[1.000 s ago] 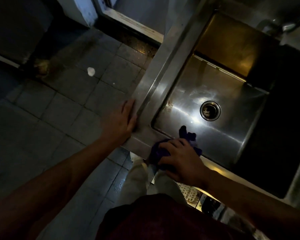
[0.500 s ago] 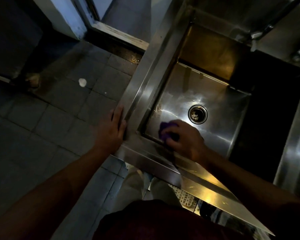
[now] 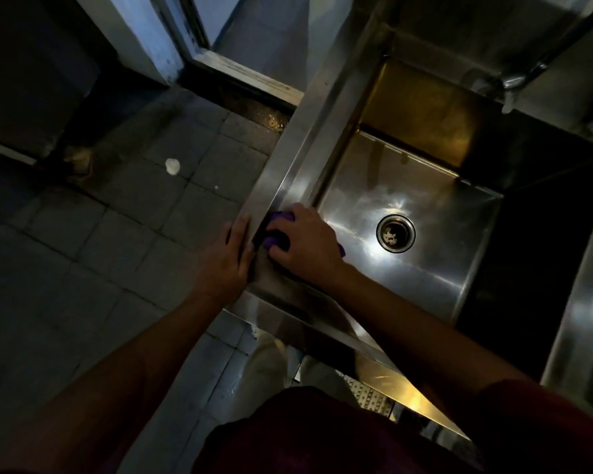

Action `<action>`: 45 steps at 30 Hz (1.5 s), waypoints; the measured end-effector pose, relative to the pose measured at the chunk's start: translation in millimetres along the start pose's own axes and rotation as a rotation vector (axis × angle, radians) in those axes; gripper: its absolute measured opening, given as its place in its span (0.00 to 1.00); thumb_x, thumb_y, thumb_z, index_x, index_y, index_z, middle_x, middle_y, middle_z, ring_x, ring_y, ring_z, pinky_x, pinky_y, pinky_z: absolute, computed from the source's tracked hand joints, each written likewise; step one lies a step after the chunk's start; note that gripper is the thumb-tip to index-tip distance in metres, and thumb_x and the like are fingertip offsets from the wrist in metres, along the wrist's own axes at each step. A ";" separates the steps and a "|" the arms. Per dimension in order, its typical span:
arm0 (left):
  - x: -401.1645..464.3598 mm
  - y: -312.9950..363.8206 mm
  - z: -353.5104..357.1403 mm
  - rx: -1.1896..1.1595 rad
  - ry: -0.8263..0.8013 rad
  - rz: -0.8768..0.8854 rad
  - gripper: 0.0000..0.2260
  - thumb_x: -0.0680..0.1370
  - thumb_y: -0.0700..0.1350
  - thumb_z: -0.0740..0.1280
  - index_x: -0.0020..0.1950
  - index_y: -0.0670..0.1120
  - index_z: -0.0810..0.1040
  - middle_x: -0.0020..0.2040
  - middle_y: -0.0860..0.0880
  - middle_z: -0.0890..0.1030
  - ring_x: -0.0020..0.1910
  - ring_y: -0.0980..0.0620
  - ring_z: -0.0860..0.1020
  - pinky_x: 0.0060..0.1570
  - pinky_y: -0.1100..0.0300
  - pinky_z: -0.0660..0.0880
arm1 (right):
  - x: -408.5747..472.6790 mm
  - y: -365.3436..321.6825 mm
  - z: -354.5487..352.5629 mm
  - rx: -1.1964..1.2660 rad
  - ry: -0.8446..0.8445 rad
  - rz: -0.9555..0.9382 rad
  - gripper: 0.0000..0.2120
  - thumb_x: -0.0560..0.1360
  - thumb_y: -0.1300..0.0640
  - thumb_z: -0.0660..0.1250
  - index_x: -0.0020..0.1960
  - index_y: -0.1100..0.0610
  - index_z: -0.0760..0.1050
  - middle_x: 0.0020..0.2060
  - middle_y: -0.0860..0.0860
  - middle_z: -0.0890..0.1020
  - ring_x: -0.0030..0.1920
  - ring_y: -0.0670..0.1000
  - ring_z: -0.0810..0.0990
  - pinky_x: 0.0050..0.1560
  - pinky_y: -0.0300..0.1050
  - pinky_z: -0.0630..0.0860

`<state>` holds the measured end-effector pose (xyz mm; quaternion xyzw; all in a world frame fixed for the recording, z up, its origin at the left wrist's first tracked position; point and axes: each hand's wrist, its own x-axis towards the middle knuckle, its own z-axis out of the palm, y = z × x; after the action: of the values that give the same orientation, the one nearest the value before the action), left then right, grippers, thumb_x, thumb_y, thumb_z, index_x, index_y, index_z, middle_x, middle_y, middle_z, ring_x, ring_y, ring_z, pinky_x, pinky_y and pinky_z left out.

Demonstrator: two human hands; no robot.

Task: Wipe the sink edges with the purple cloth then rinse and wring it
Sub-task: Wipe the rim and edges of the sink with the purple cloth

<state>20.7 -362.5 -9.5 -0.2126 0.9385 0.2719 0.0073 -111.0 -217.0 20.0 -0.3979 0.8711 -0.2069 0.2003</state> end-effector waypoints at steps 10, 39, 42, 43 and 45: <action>5.3 60.9 -46.1 -0.201 -0.029 -0.111 0.17 0.79 0.56 0.63 0.61 0.47 0.77 0.63 0.45 0.76 0.61 0.48 0.75 0.63 0.48 0.72 | -27.6 -9.9 -86.1 0.448 0.222 0.141 0.16 0.73 0.46 0.71 0.60 0.47 0.79 0.54 0.46 0.80 0.53 0.47 0.77 0.54 0.45 0.75; -19.8 286.9 -120.6 -1.468 -0.242 -0.303 0.12 0.77 0.38 0.58 0.54 0.40 0.79 0.46 0.44 0.86 0.45 0.48 0.85 0.40 0.59 0.81 | -183.9 19.8 -198.3 1.315 0.172 0.326 0.24 0.78 0.38 0.63 0.69 0.50 0.74 0.55 0.57 0.84 0.47 0.56 0.86 0.40 0.46 0.80; -24.2 304.5 -125.9 -1.367 -0.168 -0.211 0.09 0.78 0.39 0.61 0.49 0.43 0.81 0.43 0.47 0.86 0.45 0.50 0.84 0.45 0.57 0.79 | -192.5 19.4 -204.6 1.295 0.335 0.324 0.22 0.74 0.38 0.69 0.63 0.49 0.79 0.53 0.55 0.85 0.48 0.54 0.86 0.42 0.47 0.80; -25.8 309.3 -128.6 -1.308 -0.138 -0.175 0.09 0.79 0.41 0.62 0.48 0.46 0.81 0.43 0.49 0.86 0.45 0.51 0.84 0.46 0.57 0.78 | -195.7 17.8 -208.9 1.296 0.422 0.326 0.21 0.73 0.40 0.71 0.61 0.50 0.80 0.51 0.54 0.86 0.49 0.53 0.86 0.44 0.46 0.80; -28.4 316.5 -133.3 -1.197 -0.081 -0.117 0.08 0.80 0.46 0.64 0.46 0.52 0.82 0.45 0.52 0.86 0.48 0.52 0.84 0.49 0.55 0.77 | -201.4 11.7 -217.9 1.330 0.544 0.289 0.19 0.71 0.44 0.74 0.58 0.52 0.80 0.50 0.53 0.86 0.50 0.53 0.86 0.44 0.44 0.80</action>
<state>-67.4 -178.6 268.3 -0.2205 0.6080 0.7601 -0.0630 -108.6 -9.9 232.8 -0.0078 0.6240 -0.7550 0.2015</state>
